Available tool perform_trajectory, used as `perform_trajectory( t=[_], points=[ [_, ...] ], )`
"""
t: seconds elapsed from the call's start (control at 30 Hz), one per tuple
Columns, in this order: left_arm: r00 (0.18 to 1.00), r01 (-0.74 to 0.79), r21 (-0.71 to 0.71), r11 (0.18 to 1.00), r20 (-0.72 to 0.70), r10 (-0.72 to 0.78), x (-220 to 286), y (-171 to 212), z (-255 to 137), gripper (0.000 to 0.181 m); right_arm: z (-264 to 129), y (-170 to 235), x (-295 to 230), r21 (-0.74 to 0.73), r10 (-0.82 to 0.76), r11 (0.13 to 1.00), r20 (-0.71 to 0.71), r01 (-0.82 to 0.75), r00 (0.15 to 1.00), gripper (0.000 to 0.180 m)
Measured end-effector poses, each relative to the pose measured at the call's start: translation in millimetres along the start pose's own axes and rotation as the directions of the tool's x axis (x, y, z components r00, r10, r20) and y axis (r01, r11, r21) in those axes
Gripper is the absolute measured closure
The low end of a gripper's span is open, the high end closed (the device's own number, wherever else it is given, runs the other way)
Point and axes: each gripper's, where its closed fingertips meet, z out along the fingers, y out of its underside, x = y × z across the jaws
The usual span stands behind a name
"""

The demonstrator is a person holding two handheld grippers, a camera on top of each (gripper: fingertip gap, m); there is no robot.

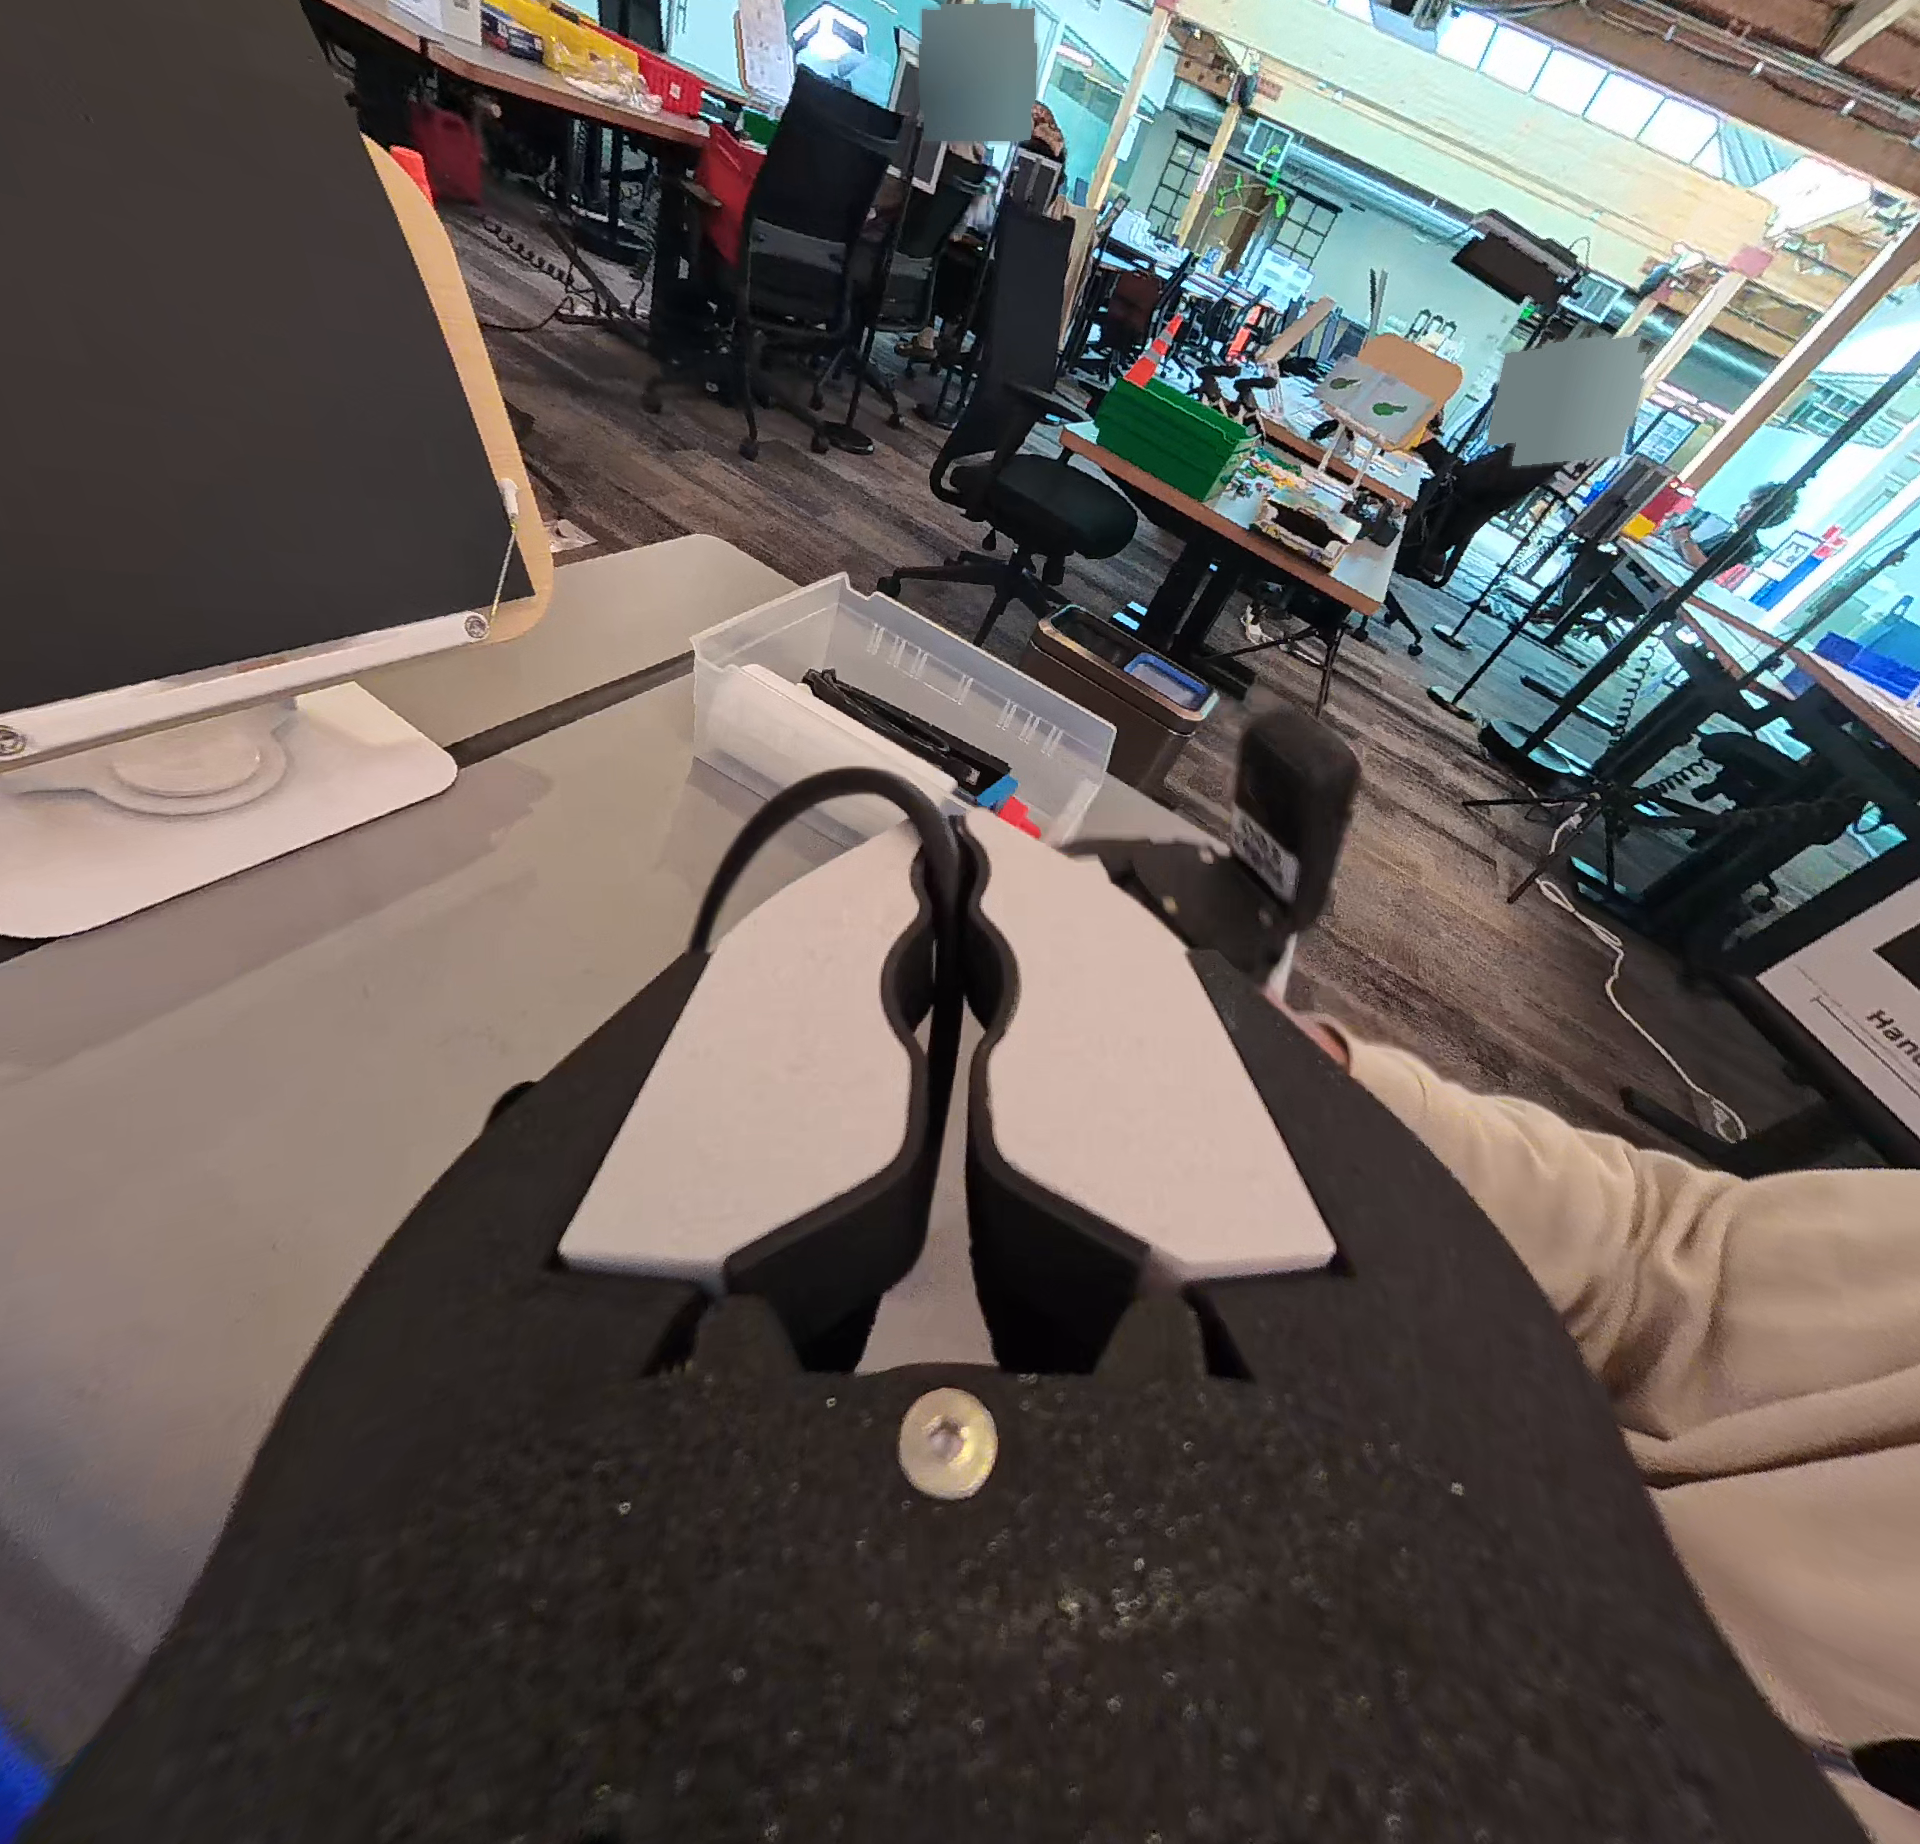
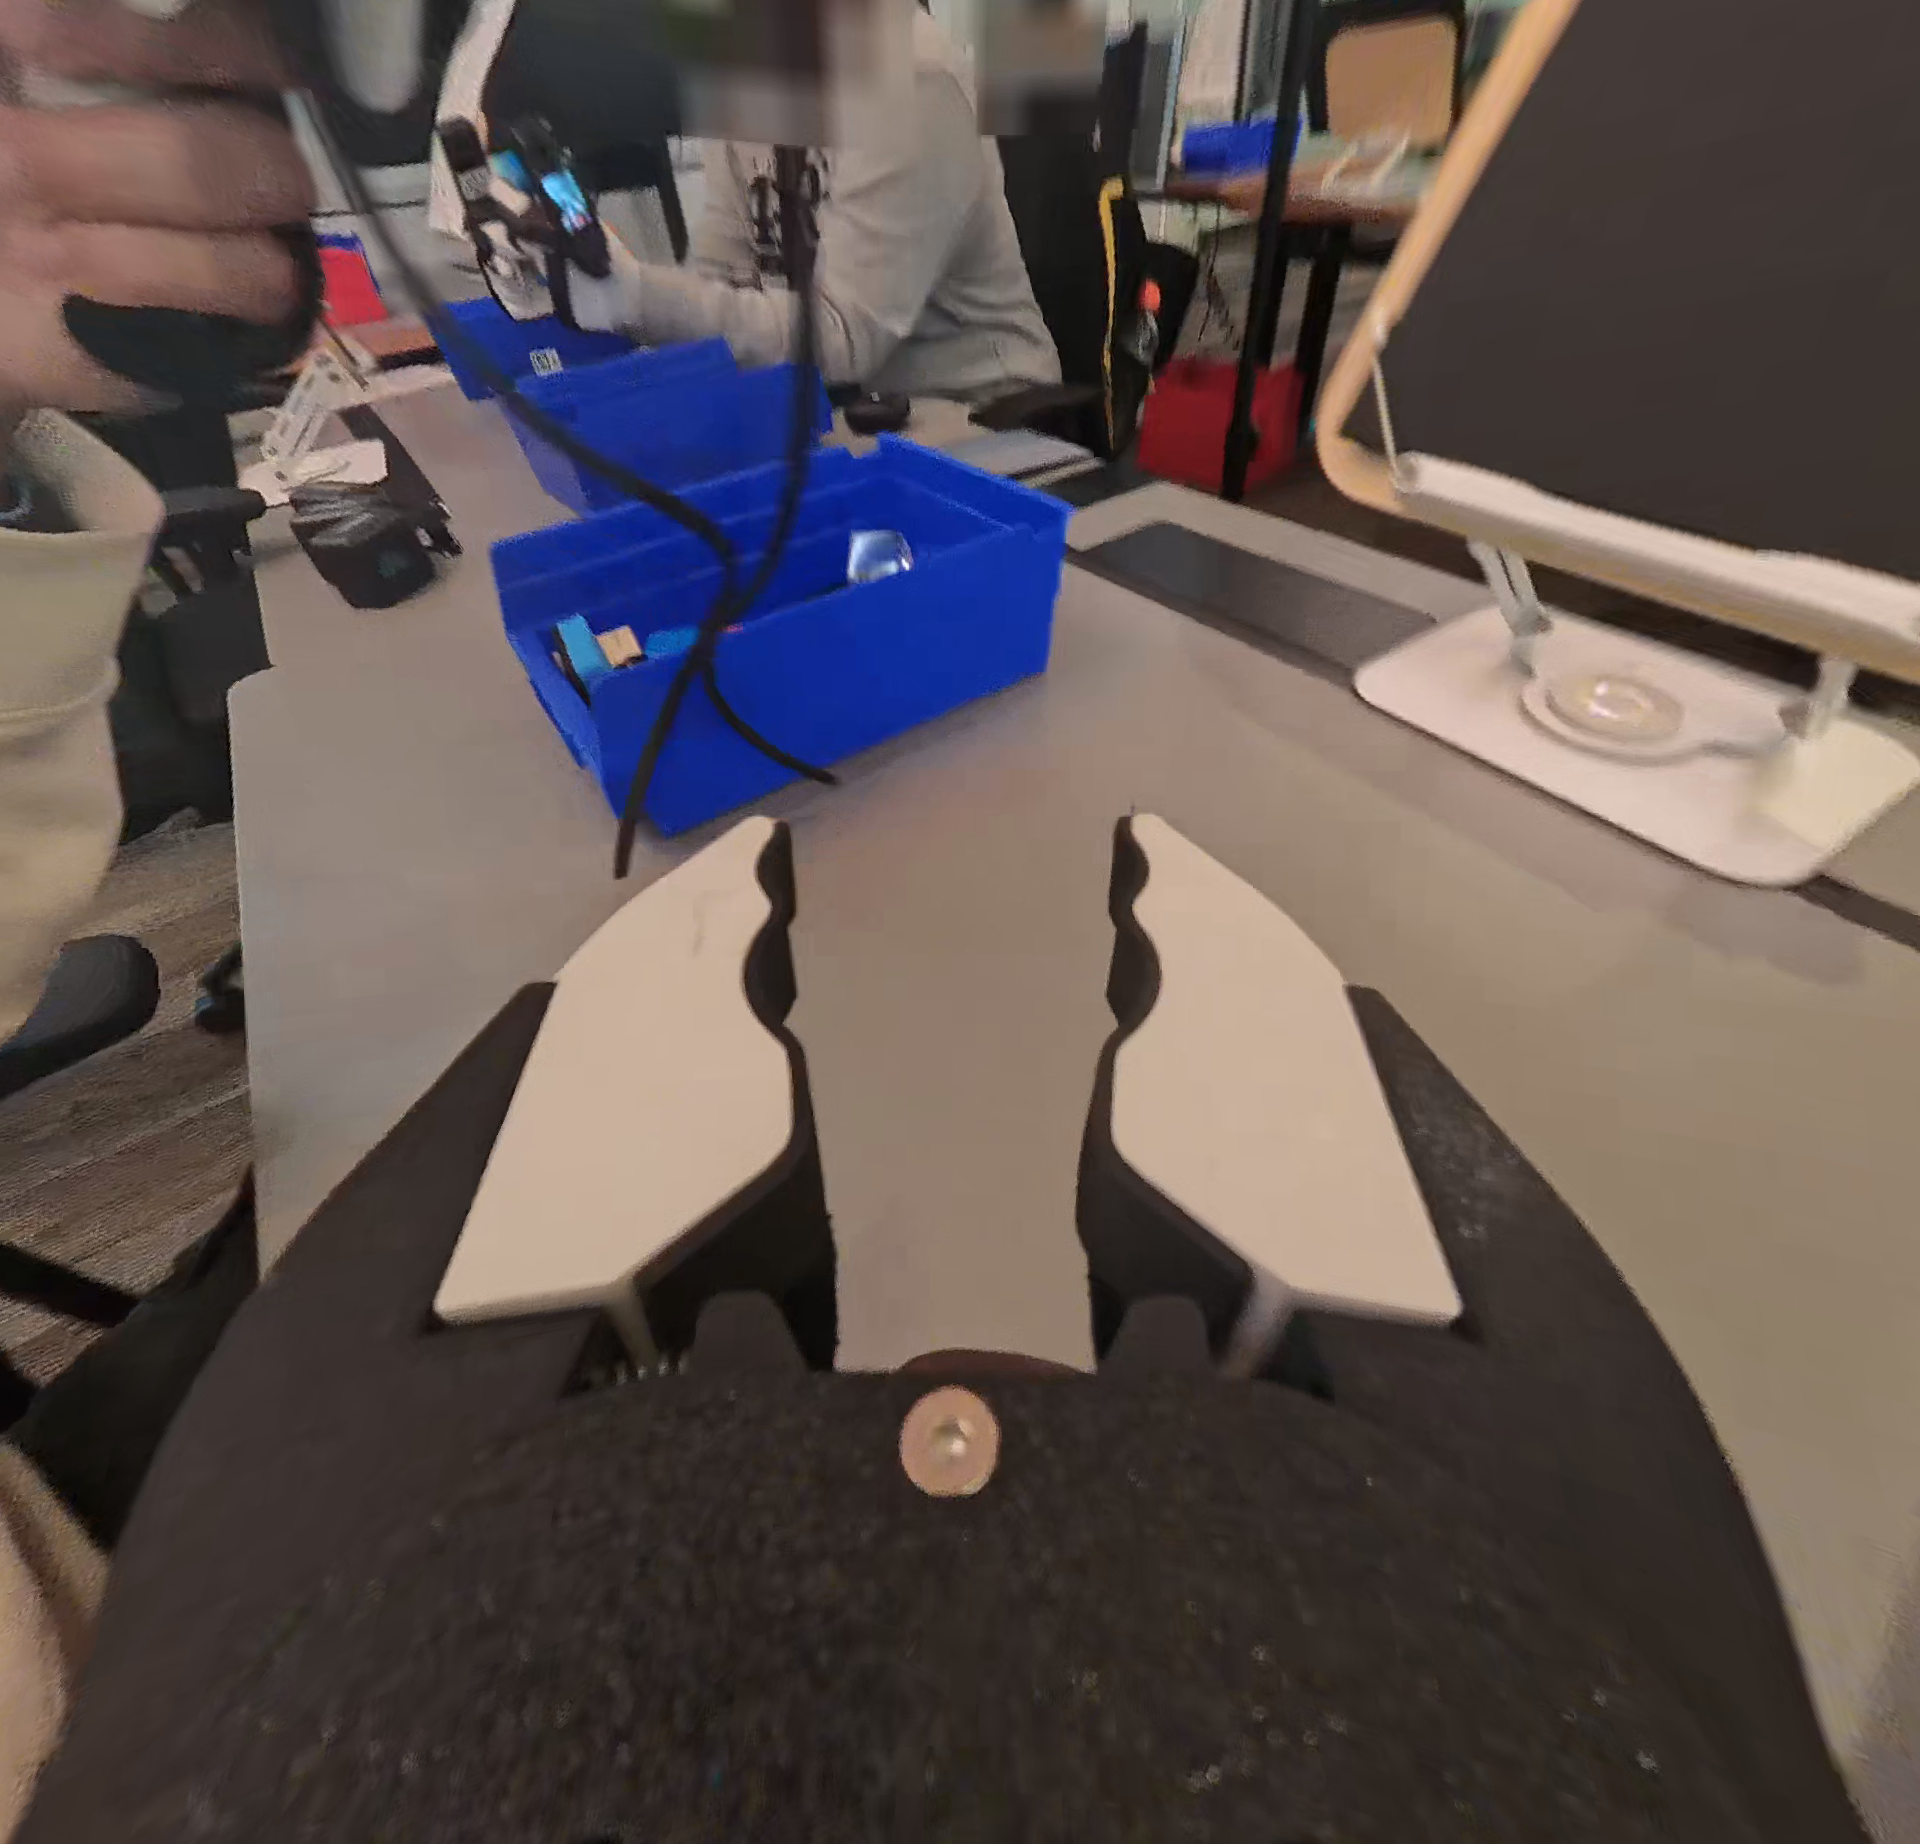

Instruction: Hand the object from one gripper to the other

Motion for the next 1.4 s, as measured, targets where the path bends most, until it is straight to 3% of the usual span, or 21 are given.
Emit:
perform_trajectory(
  t=[0.1, 0.2, 0.4, 0.5, 0.63, 0.7, 0.9, 1.17, 1.4],
  points=[
    [1.0, -0.002, -0.001, 1.0, 0.008, 0.002, 0, 2, 4, 0.181, 27, 2, -35, 0.056, -0.012, 0.998, -0.094, 0.017, 0.996, 0.114],
    [1.0, 0.004, -0.007, 1.0, 0.001, -0.004, 1, 5, 8, 0.181, 56, 5, -67, 0.09, 0.011, 0.996, -0.086, -0.003, 0.996, 0.103],
    [0.999, 0.024, -0.014, 1.0, -0.039, -0.024, 11, 12, 18, 0.181, 70, -27, -55, 0.144, 0.03, 0.99, -0.231, 0.003, 0.973, 0.098],
    [0.998, 0.017, -0.022, 1.0, -0.058, -0.019, 18, 14, 22, 0.181, 74, -28, -51, 0.096, -0.022, 0.994, -0.267, 0.049, 0.963, 0.115],
    [0.997, 0.014, -0.024, 1.0, -0.08, -0.016, 25, 13, 23, 0.181, 70, -23, -44, 0.051, -0.089, 0.993, -0.279, 0.107, 0.956, 0.163],
    [0.998, 0.002, -0.024, 1.0, -0.06, -0.003, 22, 12, 23, 0.181, 68, -19, -47, 0.031, -0.113, 0.992, -0.243, 0.124, 0.963, 0.178],
    [1.0, 0.0, -0.041, 0.999, -0.023, -0.001, 12, 16, 24, 0.181, 66, -14, -54, -0.016, -0.188, 0.982, -0.215, 0.189, 0.958, 0.178],
    [0.996, 0.028, -0.069, 0.997, 0.085, -0.022, -17, 15, 2, 0.125, 44, -31, -45, -0.058, -0.226, 0.974, -0.17, 0.219, 0.959, 0.178],
    [0.991, 0.052, -0.071, 0.996, 0.127, -0.043, -36, 35, -30, 0.119, -8, -82, 3, -0.116, -0.193, 0.978, -0.171, 0.175, 0.966, 0.178]
  ],
)
